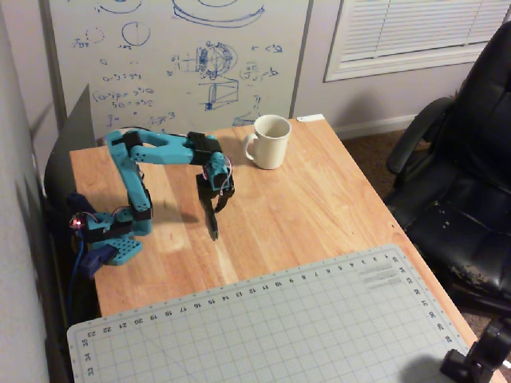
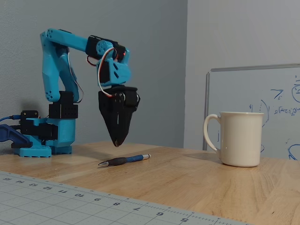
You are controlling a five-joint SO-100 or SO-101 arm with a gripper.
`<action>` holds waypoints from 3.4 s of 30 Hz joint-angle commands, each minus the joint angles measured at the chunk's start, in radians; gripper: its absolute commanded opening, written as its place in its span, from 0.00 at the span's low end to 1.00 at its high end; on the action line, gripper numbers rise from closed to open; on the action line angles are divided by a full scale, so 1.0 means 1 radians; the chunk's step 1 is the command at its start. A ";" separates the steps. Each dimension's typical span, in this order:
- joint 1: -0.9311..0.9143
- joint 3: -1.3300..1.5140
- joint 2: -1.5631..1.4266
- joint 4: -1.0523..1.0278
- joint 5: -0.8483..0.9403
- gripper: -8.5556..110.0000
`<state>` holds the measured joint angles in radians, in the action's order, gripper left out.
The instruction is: Touch the pen.
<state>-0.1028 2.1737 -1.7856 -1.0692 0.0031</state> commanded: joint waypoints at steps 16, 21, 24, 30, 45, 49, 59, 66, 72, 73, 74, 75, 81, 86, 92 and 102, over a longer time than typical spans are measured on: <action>-0.012 -0.069 0.077 0.140 -0.009 0.08; -0.012 -0.058 0.077 0.189 -0.009 0.08; -0.012 -0.057 0.077 0.189 -0.009 0.08; -0.012 -0.055 0.077 0.187 -0.011 0.08; -0.011 -0.055 0.060 0.176 -0.011 0.08; -0.011 -0.077 0.043 0.072 -0.011 0.08; -0.011 -0.127 -0.043 -0.052 -0.011 0.08; -0.012 -0.127 -0.032 -0.051 -0.011 0.08; -0.012 -0.135 0.052 -0.048 -0.011 0.08; -0.012 -0.135 0.055 -0.043 -0.011 0.08; -0.012 -0.135 0.055 -0.032 -0.011 0.08; -0.012 -0.135 0.058 -0.020 -0.011 0.08; -0.012 -0.130 0.100 0.080 -0.011 0.08; -0.012 -0.129 0.121 0.104 -0.011 0.08; -0.014 -0.123 0.118 0.095 -0.011 0.08; -0.012 -0.127 0.041 0.092 -0.011 0.08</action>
<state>-0.1028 2.1062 -1.6567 -0.9771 0.0031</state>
